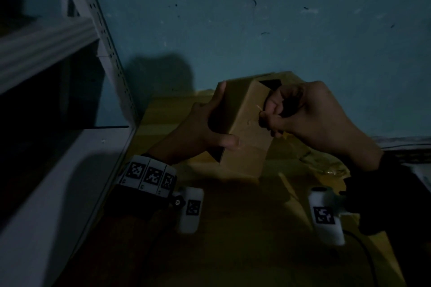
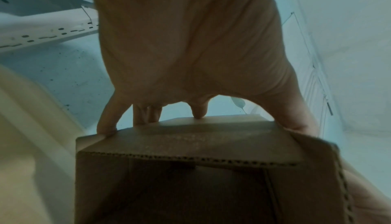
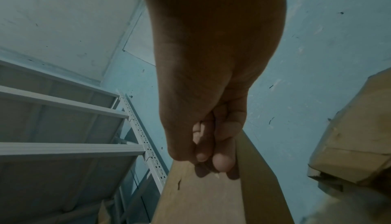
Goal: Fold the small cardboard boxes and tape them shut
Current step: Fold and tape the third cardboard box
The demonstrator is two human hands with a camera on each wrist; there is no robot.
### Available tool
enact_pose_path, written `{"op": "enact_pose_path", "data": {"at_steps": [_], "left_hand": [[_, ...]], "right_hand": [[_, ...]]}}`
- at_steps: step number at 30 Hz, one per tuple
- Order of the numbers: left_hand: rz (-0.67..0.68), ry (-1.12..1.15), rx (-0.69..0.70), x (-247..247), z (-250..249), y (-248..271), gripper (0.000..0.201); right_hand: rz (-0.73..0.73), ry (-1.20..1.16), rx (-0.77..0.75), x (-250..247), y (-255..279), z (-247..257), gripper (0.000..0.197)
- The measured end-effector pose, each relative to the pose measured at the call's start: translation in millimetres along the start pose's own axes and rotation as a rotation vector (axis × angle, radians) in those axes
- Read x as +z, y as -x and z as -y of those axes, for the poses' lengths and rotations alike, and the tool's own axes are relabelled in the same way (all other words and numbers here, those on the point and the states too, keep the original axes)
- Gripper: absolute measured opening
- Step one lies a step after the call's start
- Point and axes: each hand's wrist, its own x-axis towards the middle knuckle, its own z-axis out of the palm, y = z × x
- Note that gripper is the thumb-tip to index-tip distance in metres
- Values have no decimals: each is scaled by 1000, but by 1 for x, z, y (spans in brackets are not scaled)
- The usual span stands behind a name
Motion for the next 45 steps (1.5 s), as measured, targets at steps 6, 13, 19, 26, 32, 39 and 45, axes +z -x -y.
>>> {"op": "enact_pose_path", "data": {"at_steps": [6,13,19,26,32,39,45], "left_hand": [[-2,8,-42,-1,-1,3,129],[14,-6,-86,-3,-2,4,130],[76,99,-15,-10,0,9,122],[99,111,-34,-15,-1,12,117],[109,121,-41,-19,1,14,116],[81,112,-42,-34,3,21,116],[-51,116,-80,-63,14,32,131]], "right_hand": [[-22,0,22,-5,1,-1,16],[-48,-13,42,-11,3,-3,18],[-145,-223,43,-20,6,-8,22],[-198,-389,36,-16,5,-14,16],[-238,-426,7,-11,4,-16,14],[-283,-420,-4,-8,2,-23,22],[-550,-289,96,-63,7,-36,17]]}}
